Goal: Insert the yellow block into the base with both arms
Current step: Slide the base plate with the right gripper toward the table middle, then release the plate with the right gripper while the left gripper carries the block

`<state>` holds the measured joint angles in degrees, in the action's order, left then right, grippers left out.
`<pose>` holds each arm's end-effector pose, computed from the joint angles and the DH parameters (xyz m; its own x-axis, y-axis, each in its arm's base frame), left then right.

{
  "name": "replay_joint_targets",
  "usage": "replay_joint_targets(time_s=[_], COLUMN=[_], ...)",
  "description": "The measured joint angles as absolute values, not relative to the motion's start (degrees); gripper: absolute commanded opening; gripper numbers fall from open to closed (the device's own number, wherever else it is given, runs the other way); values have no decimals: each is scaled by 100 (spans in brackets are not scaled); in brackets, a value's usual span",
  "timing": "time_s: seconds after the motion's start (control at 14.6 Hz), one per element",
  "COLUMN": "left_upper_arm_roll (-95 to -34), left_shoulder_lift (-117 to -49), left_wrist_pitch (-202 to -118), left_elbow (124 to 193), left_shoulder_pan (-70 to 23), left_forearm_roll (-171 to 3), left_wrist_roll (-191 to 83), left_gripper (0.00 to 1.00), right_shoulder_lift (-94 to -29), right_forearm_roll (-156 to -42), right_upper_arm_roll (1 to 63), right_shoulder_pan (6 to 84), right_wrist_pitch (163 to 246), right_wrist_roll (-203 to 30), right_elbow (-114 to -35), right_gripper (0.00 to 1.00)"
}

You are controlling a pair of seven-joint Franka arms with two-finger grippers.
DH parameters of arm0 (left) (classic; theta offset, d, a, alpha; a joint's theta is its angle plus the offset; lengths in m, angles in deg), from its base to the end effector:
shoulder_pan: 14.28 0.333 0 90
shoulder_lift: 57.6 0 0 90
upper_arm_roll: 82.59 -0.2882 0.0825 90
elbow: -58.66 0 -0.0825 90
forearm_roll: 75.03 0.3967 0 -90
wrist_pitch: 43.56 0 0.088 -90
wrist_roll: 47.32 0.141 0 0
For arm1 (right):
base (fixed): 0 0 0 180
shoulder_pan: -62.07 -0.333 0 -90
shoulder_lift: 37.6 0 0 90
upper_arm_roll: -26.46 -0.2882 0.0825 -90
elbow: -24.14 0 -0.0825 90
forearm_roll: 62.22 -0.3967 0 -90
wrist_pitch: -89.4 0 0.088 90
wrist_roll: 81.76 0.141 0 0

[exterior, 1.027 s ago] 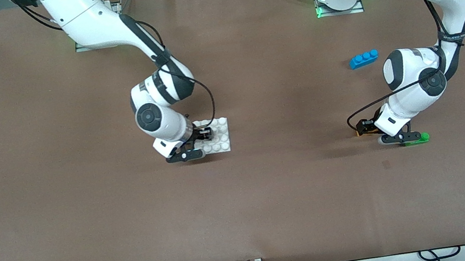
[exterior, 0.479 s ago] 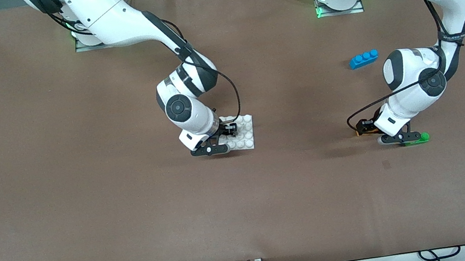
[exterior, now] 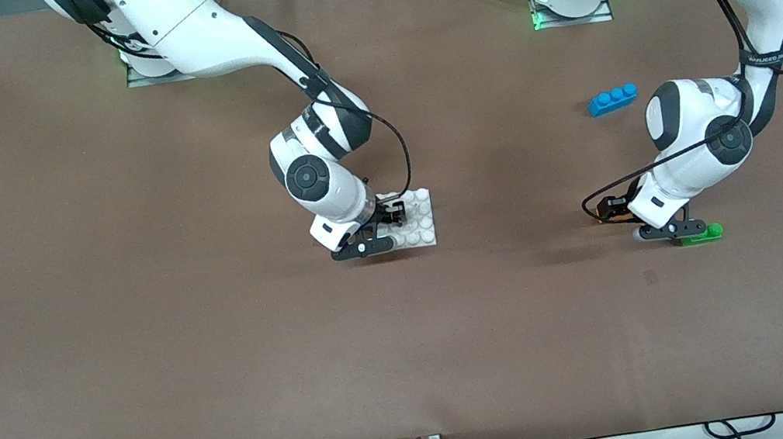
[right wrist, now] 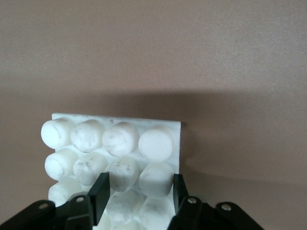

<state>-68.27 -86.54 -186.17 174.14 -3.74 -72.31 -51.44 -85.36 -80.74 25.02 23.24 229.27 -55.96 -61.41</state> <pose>0.5946 -0.0443 0.1362 0.9998 -0.0039 -0.0208 -0.0020 -0.9959 0.0904 0.5447 0.4686 0.1247 0.9993 0.0115 -0.0353 0.0020 -0.9658 -0.2592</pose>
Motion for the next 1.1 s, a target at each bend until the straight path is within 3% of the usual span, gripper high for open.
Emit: replay_joint_targets(time_s=[0.14, 0.41, 0.55, 0.68, 1.1], left_upper_arm_roll=[-6819, -6758, -6598, -6313, -5272], left_shoulder_lift=[-8581, -8442, -8355, -8263, -8184], left_wrist_pitch=[-18494, -18153, -17989, -17878, -17093], left_elbow=[17411, 17403, 17391, 17375, 16814], left_shoulder_pan=[-375, -373, -372, -377, -628], left_forearm_roll=[-7231, -7231, -7231, -7231, -7231], left_wrist_roll=[-5168, -5193, -5301, -5460, -6788], left_gripper=[61, 61, 61, 61, 60], right_shoulder_lift=[-8533, -8354, -8091, -7737, -6659], right_forearm_roll=[-8074, -8074, -8073, -7963, -7441], right_upper_arm_roll=[2503, 2523, 2606, 2824, 3741], right_shoulder_pan=[2333, 2359, 2378, 2439, 2936], right_wrist_pitch=[22929, 22808, 22422, 21895, 20111], right_wrist_roll=[-5627, -5637, -5638, -5708, -6341], right_elbow=[-6114, -5969, -5925, -5900, -5892], right_gripper=[75, 83, 88, 100, 100])
